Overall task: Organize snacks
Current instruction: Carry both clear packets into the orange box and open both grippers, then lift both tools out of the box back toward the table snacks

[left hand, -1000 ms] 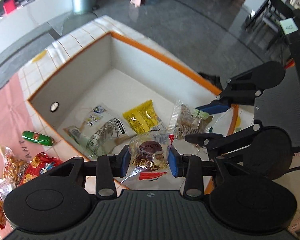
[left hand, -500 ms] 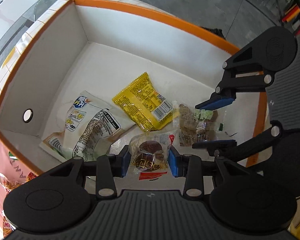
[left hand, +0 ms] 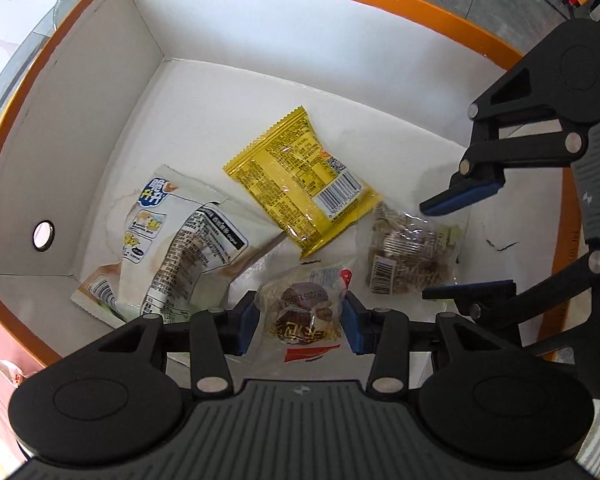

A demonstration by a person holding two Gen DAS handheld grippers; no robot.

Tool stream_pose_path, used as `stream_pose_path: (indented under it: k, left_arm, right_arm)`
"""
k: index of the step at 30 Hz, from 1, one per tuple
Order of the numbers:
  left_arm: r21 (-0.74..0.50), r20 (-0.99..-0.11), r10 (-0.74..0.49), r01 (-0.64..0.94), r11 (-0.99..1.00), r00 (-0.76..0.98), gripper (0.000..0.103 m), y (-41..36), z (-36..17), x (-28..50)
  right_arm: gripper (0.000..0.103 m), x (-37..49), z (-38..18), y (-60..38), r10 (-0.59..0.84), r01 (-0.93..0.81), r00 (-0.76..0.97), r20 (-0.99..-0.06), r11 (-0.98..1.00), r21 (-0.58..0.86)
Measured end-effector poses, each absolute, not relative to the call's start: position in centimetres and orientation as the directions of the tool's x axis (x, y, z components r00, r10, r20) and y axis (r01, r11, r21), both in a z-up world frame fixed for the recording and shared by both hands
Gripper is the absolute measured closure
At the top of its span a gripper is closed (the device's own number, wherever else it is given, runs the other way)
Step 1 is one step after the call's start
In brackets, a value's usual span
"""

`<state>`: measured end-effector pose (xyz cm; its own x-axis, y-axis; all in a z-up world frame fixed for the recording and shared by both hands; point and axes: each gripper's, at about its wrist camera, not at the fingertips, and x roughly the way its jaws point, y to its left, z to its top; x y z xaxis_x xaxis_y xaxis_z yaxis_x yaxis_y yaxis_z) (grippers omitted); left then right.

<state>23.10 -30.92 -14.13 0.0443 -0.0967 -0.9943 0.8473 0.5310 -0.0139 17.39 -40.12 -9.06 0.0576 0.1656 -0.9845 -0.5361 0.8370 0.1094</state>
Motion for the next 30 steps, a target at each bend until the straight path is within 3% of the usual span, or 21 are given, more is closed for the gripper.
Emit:
stream_pose_path:
  k: [8, 22, 30]
  left_arm:
    - [-0.01, -0.99, -0.126, 0.847, 0.532, 0.068, 0.036, -30.3, -12.6, 22.6]
    - [-0.032, -0.951, -0.265, 0.804, 0.594, 0.158, 0.035, -26.2, -4.3, 20.5]
    - [-0.007, -0.923, -0.292, 0.748, 0.664, 0.251, 0.035, -20.9, -0.7, 18.3]
  right_arm:
    - [0.047, 17.3, -8.4, -39.8, 0.147, -0.534, 0.069, -0.987, 0.841, 0.088]
    - [0.045, 15.4, -3.6, -37.8, 0.091, -0.522, 0.133, -0.987, 0.853, 0.008]
    - [0.045, 14.0, 0.7, -35.2, 0.128, -0.502, 0.208, -0.97, 0.865, 0.007]
